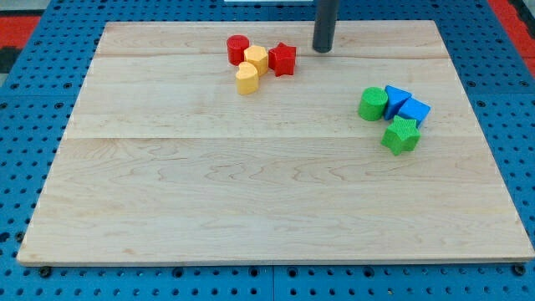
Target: Move the red star and yellow heart downwards of the board
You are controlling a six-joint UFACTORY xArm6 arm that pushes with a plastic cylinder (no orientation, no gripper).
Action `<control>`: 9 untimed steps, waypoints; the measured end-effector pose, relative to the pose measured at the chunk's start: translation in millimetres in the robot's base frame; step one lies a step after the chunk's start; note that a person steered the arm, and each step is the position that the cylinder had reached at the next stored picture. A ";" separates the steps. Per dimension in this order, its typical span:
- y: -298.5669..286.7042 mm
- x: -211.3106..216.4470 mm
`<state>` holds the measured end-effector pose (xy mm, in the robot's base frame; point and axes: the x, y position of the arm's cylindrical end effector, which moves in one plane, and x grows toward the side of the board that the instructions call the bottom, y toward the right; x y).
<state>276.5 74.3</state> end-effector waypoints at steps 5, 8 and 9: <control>-29.8 15.3; -26.8 15.3; -28.2 16.5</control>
<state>293.0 46.1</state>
